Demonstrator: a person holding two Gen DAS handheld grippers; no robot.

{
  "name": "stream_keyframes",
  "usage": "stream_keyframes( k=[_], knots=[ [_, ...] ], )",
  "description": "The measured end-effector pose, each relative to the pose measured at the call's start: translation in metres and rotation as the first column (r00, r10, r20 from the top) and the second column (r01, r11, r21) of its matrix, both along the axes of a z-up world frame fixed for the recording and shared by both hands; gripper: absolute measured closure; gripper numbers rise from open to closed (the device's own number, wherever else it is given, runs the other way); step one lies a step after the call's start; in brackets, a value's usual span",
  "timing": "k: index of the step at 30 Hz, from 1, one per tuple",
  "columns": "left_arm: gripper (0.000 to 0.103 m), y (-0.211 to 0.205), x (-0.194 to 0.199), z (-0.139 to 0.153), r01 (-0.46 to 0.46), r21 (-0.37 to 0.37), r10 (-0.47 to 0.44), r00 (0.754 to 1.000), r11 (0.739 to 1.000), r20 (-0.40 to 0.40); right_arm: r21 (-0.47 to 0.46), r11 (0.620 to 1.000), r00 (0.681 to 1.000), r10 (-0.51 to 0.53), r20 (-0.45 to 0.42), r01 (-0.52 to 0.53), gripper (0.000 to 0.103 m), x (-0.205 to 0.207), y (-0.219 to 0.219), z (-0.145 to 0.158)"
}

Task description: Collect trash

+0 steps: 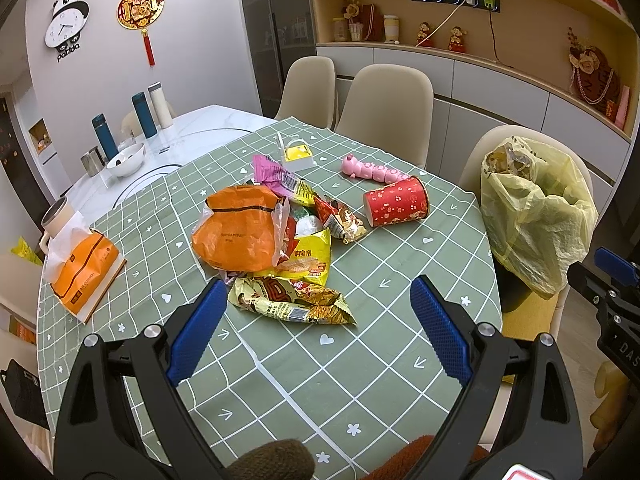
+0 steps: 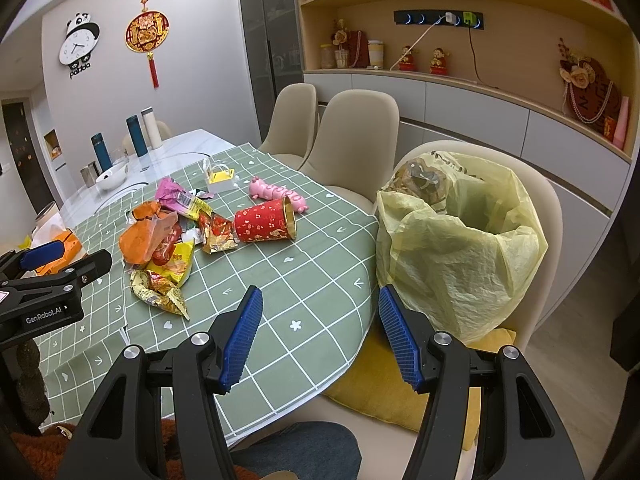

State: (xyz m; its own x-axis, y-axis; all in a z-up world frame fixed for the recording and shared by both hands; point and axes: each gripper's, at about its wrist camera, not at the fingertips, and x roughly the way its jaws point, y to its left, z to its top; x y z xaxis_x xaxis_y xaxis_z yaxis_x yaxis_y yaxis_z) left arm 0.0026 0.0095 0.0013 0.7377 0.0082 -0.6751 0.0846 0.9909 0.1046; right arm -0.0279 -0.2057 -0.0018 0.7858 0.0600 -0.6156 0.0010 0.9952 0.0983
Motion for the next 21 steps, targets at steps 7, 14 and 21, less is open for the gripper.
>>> stream_keyframes(
  k=[7,14,21],
  knots=[
    [0.015,0.001,0.004,-0.003,-0.003,-0.010,0.003,1.000,1.000,0.000,-0.003,1.000,1.000,-0.004,-0.011,0.004,0.046,0.005,-0.001,-0.003],
    [0.015,0.005,0.020,-0.013,0.004,-0.037,-0.005,0.999,0.999,-0.035,-0.043,0.999,1.000,0.015,-0.026,-0.016,0.046,0.020,0.001,-0.008],
    [0.015,0.049,0.059,-0.027,-0.068,-0.145,0.056,0.994,0.987,-0.090,-0.075,0.993,0.995,0.090,-0.033,-0.092,0.046,0.061,0.009,-0.020]
  ],
)
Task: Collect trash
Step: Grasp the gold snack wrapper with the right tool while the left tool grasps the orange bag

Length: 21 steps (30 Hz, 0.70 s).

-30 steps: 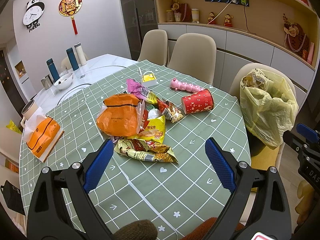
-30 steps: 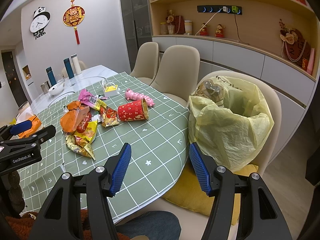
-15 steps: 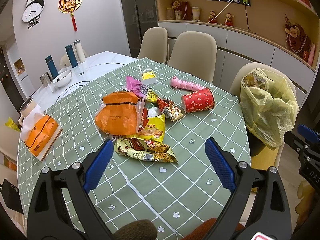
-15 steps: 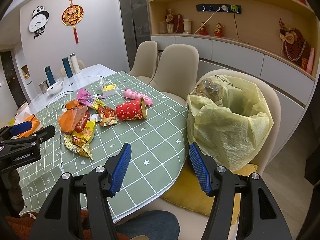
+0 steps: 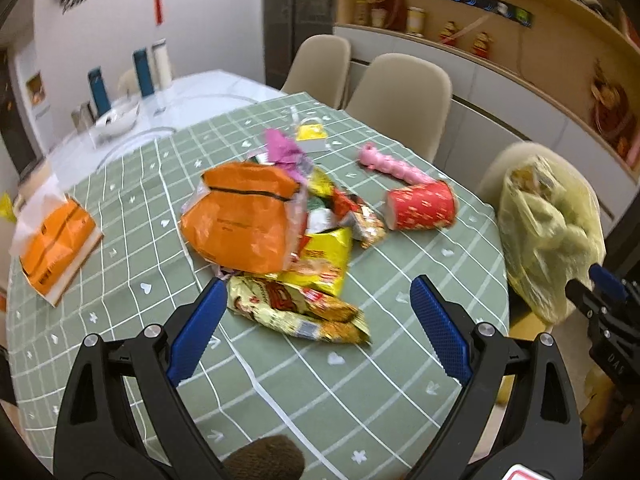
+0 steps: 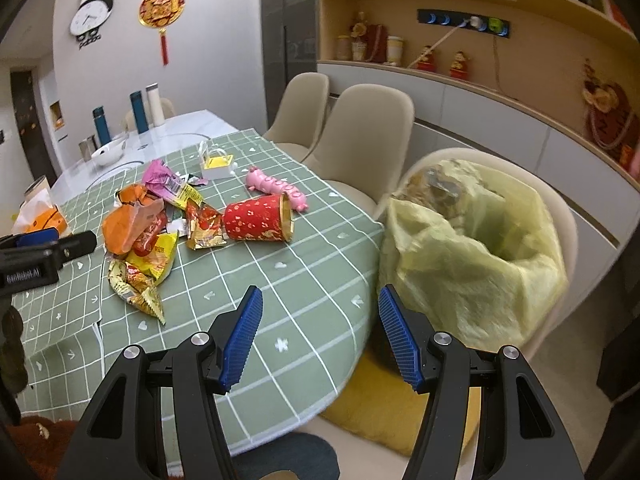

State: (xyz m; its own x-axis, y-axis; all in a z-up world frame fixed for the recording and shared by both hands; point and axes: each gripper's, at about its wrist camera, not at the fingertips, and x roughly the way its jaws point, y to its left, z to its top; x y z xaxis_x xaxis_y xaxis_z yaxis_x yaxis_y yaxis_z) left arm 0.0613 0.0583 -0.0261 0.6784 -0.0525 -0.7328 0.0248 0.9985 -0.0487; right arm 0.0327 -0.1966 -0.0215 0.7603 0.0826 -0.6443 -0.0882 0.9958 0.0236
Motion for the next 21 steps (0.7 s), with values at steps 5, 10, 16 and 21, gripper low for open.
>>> stream_keyframes(
  k=[5,10,16,21],
  knots=[
    [0.015,0.045,0.019,-0.014,-0.043,-0.019,0.043,0.999,0.999,-0.002,0.035,0.984,0.984,0.177,-0.029,-0.176,0.046,0.036,0.037,-0.015],
    [0.012,0.094,0.023,-0.025,-0.120,-0.050,0.119,0.992,0.991,-0.029,0.023,0.909,0.905,0.417,-0.079,-0.417,0.046,0.059,0.109,-0.042],
    [0.010,0.129,0.016,-0.047,-0.211,-0.115,0.200,0.975,0.971,-0.095,-0.030,0.792,0.790,0.604,-0.108,-0.610,0.046,0.062,0.187,-0.066],
    [0.010,0.131,0.013,-0.065,-0.211,-0.137,0.187,0.968,0.968,-0.167,-0.036,0.754,0.743,0.638,-0.200,-0.656,0.058,0.074,0.212,-0.086]
  ],
)
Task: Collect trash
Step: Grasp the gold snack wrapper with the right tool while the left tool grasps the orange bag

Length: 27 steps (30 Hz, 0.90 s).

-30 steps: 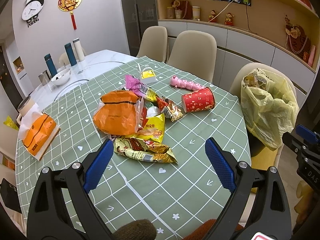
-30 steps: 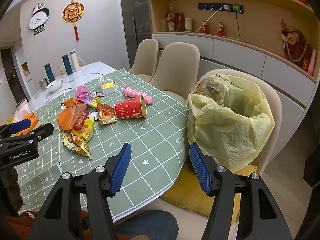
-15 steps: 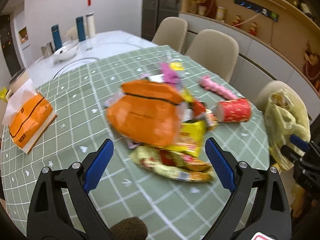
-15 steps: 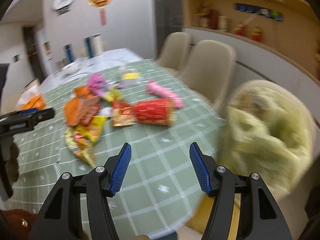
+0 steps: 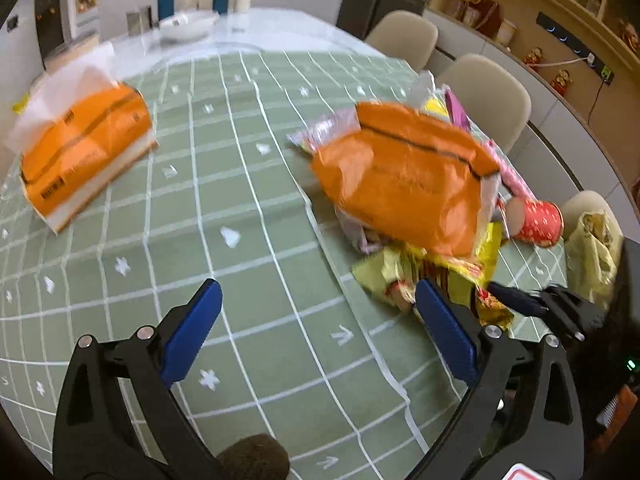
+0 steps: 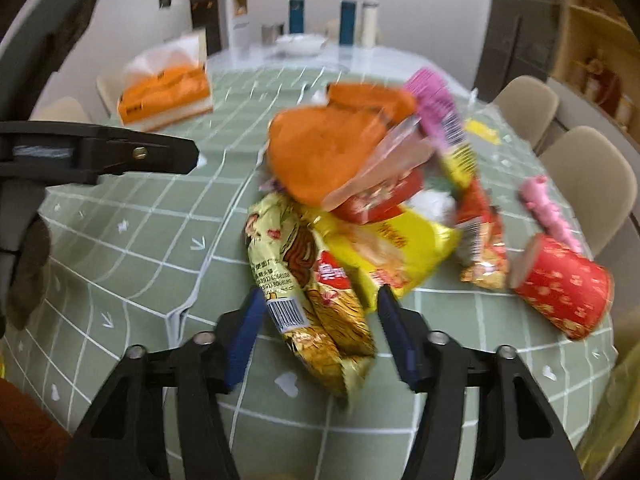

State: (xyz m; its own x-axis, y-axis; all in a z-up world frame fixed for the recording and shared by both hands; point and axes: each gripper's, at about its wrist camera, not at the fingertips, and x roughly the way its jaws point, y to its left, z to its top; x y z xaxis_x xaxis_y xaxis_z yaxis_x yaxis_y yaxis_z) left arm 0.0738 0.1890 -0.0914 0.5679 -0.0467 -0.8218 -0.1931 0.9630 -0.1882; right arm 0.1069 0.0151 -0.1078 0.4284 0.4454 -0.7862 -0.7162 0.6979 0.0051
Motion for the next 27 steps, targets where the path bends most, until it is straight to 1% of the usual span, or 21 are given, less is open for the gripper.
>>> stream_keyframes(
  k=[1,3,4,7,9,12,14,16,18,20,21,22,24,25,26,27],
  knots=[
    [0.010,0.000,0.000,-0.001,0.007,-0.007,-0.007,1.000,1.000,-0.005,0.012,1.000,1.000,-0.004,-0.010,0.005,0.067,-0.002,-0.003,0.002],
    [0.010,-0.002,0.002,-0.001,0.018,-0.013,-0.018,1.000,1.000,-0.003,0.016,1.000,0.999,-0.012,-0.044,0.013,0.078,-0.004,-0.015,0.004],
    [0.010,-0.002,0.004,0.000,0.023,-0.022,-0.023,1.000,0.999,0.000,0.017,1.000,0.997,-0.024,-0.067,0.025,0.080,-0.006,-0.021,0.003],
    [0.010,-0.001,0.013,0.002,0.026,-0.096,-0.025,1.000,0.995,0.010,0.044,0.995,0.990,-0.079,-0.114,0.084,0.081,-0.019,-0.050,0.005],
    [0.010,0.000,0.021,0.004,0.020,-0.129,-0.016,0.999,0.991,0.029,0.050,0.988,0.981,-0.139,-0.137,0.148,0.084,-0.028,-0.073,0.003],
    [0.010,0.000,0.039,0.007,0.019,-0.170,-0.010,0.998,0.985,0.055,0.062,0.966,0.960,-0.240,-0.146,0.251,0.086,-0.038,-0.102,0.002],
    [0.011,0.001,0.054,0.007,0.024,-0.160,-0.011,0.997,0.987,0.078,0.069,0.949,0.944,-0.295,-0.146,0.307,0.086,-0.043,-0.117,0.003],
    [0.013,0.002,0.073,0.007,0.022,-0.111,-0.011,0.995,0.994,0.097,0.080,0.935,0.932,-0.331,-0.145,0.345,0.086,-0.048,-0.131,0.005],
    [0.014,0.005,0.094,0.004,0.028,-0.068,-0.021,0.995,0.997,0.096,0.089,0.923,0.922,-0.362,-0.140,0.376,0.086,-0.051,-0.141,0.007],
    [0.021,0.009,0.113,-0.004,0.042,-0.058,-0.038,0.996,0.997,0.076,0.087,0.913,0.914,-0.385,-0.132,0.397,0.085,-0.054,-0.148,0.008],
    [0.026,0.012,0.121,-0.009,0.049,-0.071,-0.045,0.997,0.996,0.056,0.095,0.911,0.912,-0.389,-0.131,0.402,0.085,-0.054,-0.149,0.009],
    [0.029,0.015,0.127,-0.015,0.054,-0.093,-0.051,0.998,0.994,0.033,0.110,0.909,0.912,-0.386,-0.137,0.401,0.084,-0.056,-0.152,0.009],
    [0.033,0.019,0.138,-0.026,0.046,-0.142,-0.049,0.999,0.989,-0.013,0.156,0.910,0.920,-0.362,-0.150,0.384,0.067,-0.059,-0.156,0.012],
    [0.035,0.021,0.140,-0.029,0.038,-0.162,-0.043,0.999,0.986,-0.027,0.175,0.913,0.926,-0.345,-0.154,0.369,0.056,-0.060,-0.158,0.014],
    [0.036,0.021,0.140,-0.030,0.037,-0.174,-0.043,0.999,0.984,-0.030,0.180,0.917,0.931,-0.330,-0.159,0.355,0.051,-0.059,-0.154,0.016],
    [0.040,0.021,0.139,-0.031,0.037,-0.184,-0.044,0.998,0.982,-0.033,0.170,0.924,0.935,-0.317,-0.158,0.342,0.051,-0.060,-0.152,0.018]
  ],
)
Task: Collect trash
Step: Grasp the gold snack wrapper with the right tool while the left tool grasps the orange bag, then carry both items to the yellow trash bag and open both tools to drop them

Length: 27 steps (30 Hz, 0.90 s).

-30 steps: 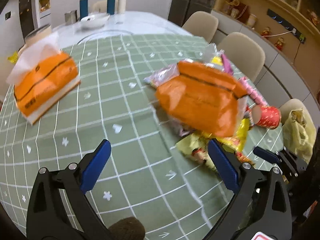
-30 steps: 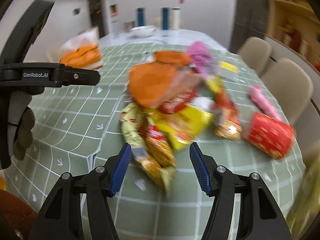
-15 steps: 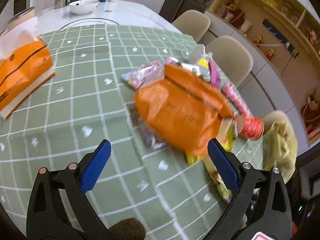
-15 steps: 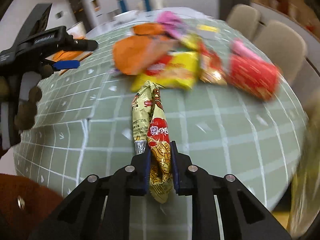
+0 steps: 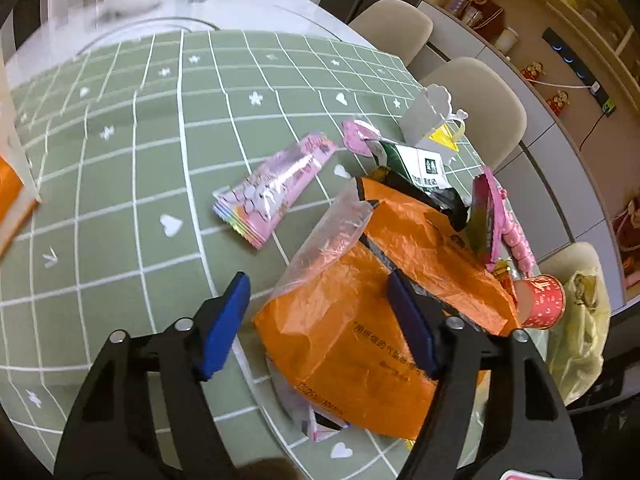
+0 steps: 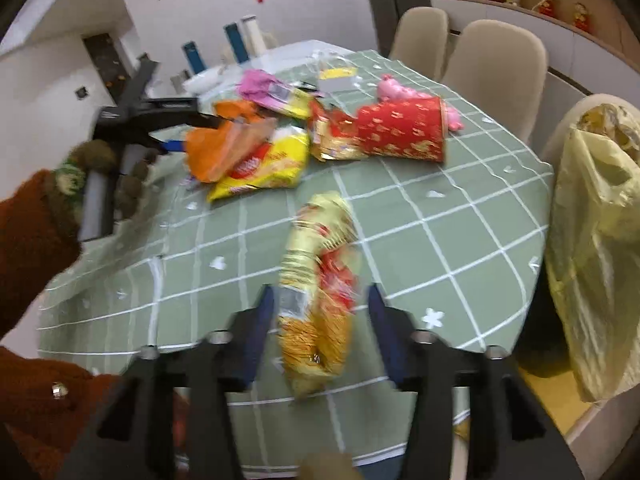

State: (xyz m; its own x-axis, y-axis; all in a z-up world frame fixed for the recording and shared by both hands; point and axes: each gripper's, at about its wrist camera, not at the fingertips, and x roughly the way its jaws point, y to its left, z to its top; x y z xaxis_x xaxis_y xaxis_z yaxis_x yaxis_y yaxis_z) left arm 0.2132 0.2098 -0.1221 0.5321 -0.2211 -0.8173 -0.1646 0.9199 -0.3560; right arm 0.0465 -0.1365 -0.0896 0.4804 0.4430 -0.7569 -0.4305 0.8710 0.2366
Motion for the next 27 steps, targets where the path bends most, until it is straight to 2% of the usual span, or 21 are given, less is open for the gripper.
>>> stream_keyframes(
  k=[3,5,7,9,16,20,21,22,23,24,27],
  knots=[
    [0.048,-0.002,-0.005,0.001,0.004,-0.017,-0.005,1.000,1.000,-0.017,-0.061,0.998,0.999,0.030,0.025,-0.029,0.051,-0.004,0.011,0.005],
    [0.063,-0.003,-0.013,0.002,0.003,-0.027,-0.003,1.000,1.000,-0.027,-0.098,0.995,0.999,0.016,0.052,-0.011,0.051,-0.004,0.010,0.007],
    [0.080,-0.003,-0.021,0.005,-0.003,-0.042,0.002,1.000,0.999,-0.020,-0.096,0.995,0.998,-0.015,0.053,0.020,0.051,0.000,0.004,0.009],
    [0.085,-0.004,-0.034,0.015,-0.008,-0.050,0.009,1.000,0.999,0.011,-0.074,0.996,0.998,-0.044,0.037,0.046,0.051,0.007,-0.003,0.010],
    [0.089,-0.016,-0.070,0.068,0.039,-0.005,-0.038,0.992,0.999,0.121,-0.030,1.000,1.000,0.011,0.013,-0.010,0.051,0.034,0.006,0.013],
    [0.089,-0.028,-0.086,0.098,0.064,0.092,-0.079,0.981,0.994,0.179,-0.069,0.997,0.999,0.032,-0.043,-0.035,0.051,0.051,0.025,-0.006],
    [0.089,-0.031,-0.090,0.103,0.068,0.125,-0.090,0.978,0.990,0.188,-0.093,0.995,0.997,0.037,-0.069,-0.043,0.054,0.055,0.030,-0.012],
    [0.089,-0.035,-0.093,0.108,0.073,0.157,-0.104,0.975,0.985,0.197,-0.108,0.993,0.995,0.044,-0.091,-0.054,0.064,0.057,0.034,-0.017],
    [0.089,-0.040,-0.099,0.113,0.080,0.197,-0.122,0.970,0.977,0.209,-0.093,0.993,0.992,0.067,-0.108,-0.077,0.069,0.057,0.036,-0.021],
    [0.089,-0.044,-0.102,0.117,0.086,0.221,-0.135,0.967,0.971,0.215,-0.085,0.993,0.993,0.069,-0.100,-0.078,0.071,0.055,0.036,-0.020],
    [0.089,-0.055,-0.114,0.125,0.113,0.263,-0.176,0.957,0.958,0.229,-0.078,0.993,0.994,0.079,-0.073,-0.084,0.084,0.047,0.033,-0.012]
  ],
)
